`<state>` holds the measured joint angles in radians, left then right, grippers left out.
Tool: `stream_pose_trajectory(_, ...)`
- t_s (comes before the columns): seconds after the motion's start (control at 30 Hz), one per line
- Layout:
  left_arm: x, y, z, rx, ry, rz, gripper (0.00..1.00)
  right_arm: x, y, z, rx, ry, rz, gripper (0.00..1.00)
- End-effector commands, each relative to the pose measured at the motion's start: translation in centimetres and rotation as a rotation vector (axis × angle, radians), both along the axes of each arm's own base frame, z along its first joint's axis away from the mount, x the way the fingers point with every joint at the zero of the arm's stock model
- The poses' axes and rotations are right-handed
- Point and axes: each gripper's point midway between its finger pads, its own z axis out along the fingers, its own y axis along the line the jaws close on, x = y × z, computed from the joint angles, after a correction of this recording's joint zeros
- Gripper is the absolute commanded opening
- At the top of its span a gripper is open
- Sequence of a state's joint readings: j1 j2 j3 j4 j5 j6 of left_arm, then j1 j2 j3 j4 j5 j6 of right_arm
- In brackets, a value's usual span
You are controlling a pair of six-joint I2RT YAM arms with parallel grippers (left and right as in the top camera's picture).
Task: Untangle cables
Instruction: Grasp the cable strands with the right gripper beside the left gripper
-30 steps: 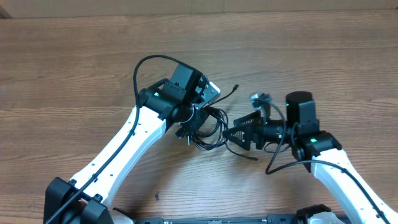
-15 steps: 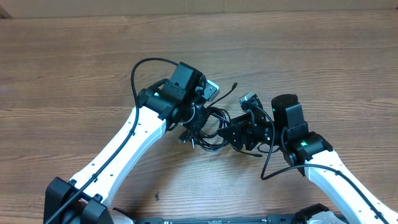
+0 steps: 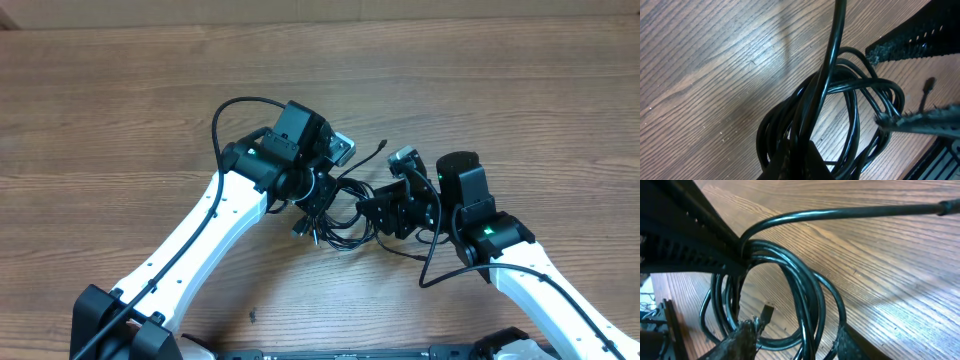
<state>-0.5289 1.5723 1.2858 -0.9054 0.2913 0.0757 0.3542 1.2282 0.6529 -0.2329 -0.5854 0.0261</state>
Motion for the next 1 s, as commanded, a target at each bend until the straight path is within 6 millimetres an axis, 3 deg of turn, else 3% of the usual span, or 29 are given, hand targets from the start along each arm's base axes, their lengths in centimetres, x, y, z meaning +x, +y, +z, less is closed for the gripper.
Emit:
stream_pose_trajectory(0.0, -0.5, -1.7, 2.2, -0.115, 0.008, -0.026, 0.04, 0.5, 0.1, 0.7, -0.006, -0.025, -0.005, 0.49)
stream_pose_trajectory(0.33, -1.2, -4.1, 3.9, -0.271, 0.058, -0.055, 0.04, 0.6, -0.3, 0.0, -0.033, -0.006, -0.025, 0.49)
stream_pose_trajectory(0.43, -1.1, -4.1, 4.0, -0.275, 0.06, -0.043, 0.04, 0.7, -0.5, -0.6, -0.052, 0.008, -0.037, 0.4)
stream_pose_trajectory(0.67, -0.7, -3.8, 3.8, -0.254, 0.043, -0.03, 0.04, 0.8, -0.5, -0.7, -0.051, 0.008, -0.036, 0.09)
stream_pose_trajectory(0.97, 1.4, -1.5, 2.5, -0.104, -0.049, 0.057, 0.04, 0.4, 0.3, 0.1, -0.001, 0.0, 0.009, 0.04)
